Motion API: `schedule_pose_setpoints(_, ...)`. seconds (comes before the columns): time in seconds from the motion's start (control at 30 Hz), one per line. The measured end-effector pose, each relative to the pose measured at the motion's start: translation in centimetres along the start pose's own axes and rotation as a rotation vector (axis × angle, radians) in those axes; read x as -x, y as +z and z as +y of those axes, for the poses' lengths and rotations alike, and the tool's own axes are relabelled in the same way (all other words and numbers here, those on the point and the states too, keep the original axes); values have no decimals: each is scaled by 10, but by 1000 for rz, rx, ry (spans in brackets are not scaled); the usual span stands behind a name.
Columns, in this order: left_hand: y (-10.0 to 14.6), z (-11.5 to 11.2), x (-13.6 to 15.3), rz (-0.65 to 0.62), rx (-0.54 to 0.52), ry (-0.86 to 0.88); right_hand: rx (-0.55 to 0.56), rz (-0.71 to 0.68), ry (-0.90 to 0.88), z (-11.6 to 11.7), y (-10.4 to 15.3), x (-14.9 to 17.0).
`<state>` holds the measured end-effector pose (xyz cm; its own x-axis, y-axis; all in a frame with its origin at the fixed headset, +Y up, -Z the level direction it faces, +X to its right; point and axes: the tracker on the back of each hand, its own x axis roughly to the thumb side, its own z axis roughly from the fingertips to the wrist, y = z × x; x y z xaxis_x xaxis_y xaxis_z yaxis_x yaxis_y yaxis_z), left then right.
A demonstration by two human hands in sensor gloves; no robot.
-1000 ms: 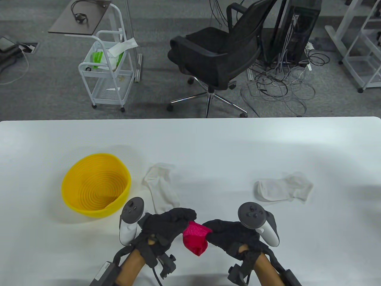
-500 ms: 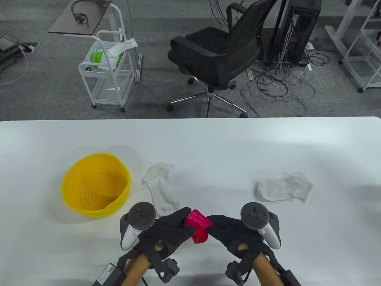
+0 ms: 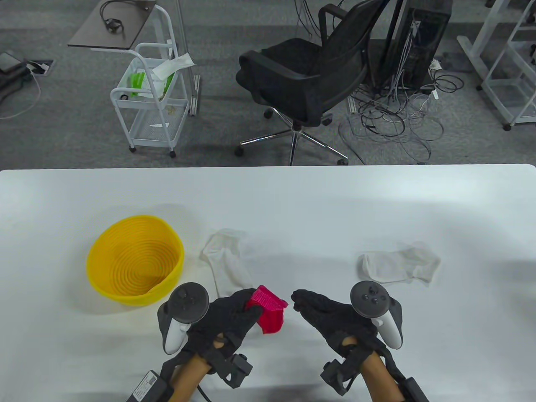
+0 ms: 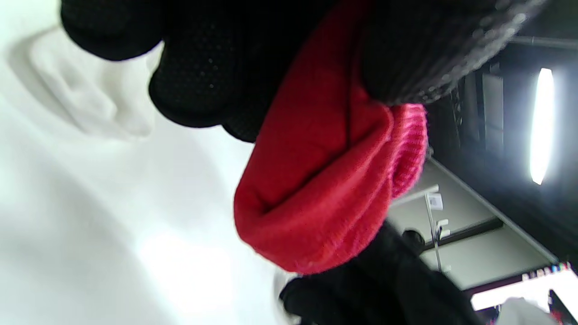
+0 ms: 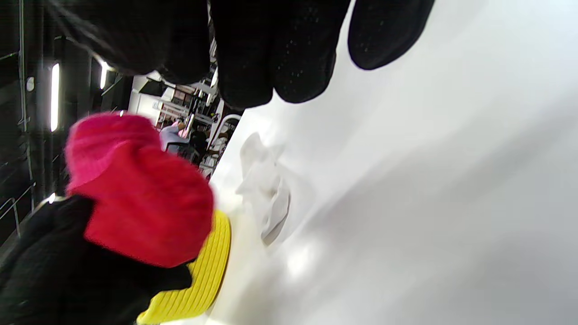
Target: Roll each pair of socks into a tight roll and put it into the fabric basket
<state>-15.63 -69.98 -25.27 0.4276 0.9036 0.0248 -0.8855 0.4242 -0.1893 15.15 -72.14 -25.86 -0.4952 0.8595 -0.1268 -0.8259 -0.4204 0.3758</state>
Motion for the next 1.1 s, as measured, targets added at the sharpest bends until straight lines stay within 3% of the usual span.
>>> schedule_pose_setpoints(0.23,1,36,6,31,-110,164,24,39,22,-3,-3,7)
schedule_pose_setpoints(0.47,5,75,8,-6,-260,121,36,53,37,-4,-3,7)
schedule_pose_setpoints(0.57,6,95,10,-111,-382,15,33,60,49,-3,-3,8)
schedule_pose_setpoints(0.63,9,106,10,-116,-441,-86,30,62,55,-3,-3,8)
schedule_pose_setpoints(0.87,14,136,30,-31,-585,-161,23,69,77,-2,-4,9)
schedule_pose_setpoints(1.1,18,146,44,87,-722,-271,26,72,92,-1,-4,9)
